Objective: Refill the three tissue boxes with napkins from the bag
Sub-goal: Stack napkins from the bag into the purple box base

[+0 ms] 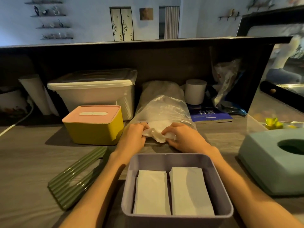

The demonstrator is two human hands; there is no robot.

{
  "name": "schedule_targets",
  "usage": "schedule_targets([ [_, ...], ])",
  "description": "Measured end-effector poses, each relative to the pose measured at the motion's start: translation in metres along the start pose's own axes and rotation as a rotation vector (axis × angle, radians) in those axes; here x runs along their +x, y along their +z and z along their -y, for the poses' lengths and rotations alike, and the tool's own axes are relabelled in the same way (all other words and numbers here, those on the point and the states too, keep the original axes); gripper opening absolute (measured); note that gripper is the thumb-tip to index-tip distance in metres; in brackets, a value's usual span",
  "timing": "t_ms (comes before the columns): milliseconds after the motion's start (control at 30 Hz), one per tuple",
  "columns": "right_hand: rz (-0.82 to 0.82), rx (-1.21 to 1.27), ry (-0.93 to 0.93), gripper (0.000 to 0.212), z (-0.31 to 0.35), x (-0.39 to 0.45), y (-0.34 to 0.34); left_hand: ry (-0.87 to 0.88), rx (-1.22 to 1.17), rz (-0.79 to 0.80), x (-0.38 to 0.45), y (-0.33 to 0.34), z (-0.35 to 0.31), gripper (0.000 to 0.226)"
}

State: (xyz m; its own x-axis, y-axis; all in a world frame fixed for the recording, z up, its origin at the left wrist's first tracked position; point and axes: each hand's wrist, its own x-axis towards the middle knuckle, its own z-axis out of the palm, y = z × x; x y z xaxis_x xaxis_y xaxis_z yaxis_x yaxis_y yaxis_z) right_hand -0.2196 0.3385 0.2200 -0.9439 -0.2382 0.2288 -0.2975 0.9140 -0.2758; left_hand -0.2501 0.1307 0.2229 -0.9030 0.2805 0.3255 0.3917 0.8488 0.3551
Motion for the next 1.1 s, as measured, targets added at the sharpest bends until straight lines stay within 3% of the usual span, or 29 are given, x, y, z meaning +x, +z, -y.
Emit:
schedule_targets([
  [67, -0.068, 0.046, -0.017, 0.029, -0.001, -0.002, -0.001, -0.012, -0.090, -0.062, -0.002, 0.000, 0.002, 0.031],
  [167, -0.194, 0.228, -0.020, 0.024, 0.000, -0.004, -0.009, -0.065, -0.296, -0.131, -0.001, -0.004, 0.005, 0.042],
  [300, -0.271, 0.467, 0.050, 0.015, 0.010, -0.010, -0.024, -0.161, -0.667, -0.061, 0.002, -0.013, 0.005, 0.026],
  [400, -0.173, 0.763, 0.170, 0.018, 0.015, -0.014, -0.032, -0.251, -0.882, 0.055, -0.001, -0.016, 0.004, 0.020],
  [533, 0.126, 1.053, 0.262, 0.062, 0.009, -0.014, -0.036, -0.375, -1.050, 0.189, -0.005, -0.013, 0.003, 0.048],
  [667, 0.196, 0.976, 0.178, 0.071, 0.005, -0.015, -0.031, -0.477, -1.265, 0.255, -0.012, -0.008, -0.003, 0.081],
  [767, 0.156, 0.811, 0.139, 0.089, 0.008, -0.014, -0.024, -0.463, -1.257, 0.277, -0.011, -0.004, -0.006, 0.055],
  [900, -0.031, 0.643, 0.052, 0.065, 0.013, -0.012, -0.014, -0.439, -1.242, 0.273, -0.012, -0.002, -0.007, 0.054],
  [1100, -0.288, 0.681, -0.003, 0.036, 0.018, -0.010, -0.010, -0.387, -1.182, 0.291, -0.012, -0.004, -0.007, 0.041],
])
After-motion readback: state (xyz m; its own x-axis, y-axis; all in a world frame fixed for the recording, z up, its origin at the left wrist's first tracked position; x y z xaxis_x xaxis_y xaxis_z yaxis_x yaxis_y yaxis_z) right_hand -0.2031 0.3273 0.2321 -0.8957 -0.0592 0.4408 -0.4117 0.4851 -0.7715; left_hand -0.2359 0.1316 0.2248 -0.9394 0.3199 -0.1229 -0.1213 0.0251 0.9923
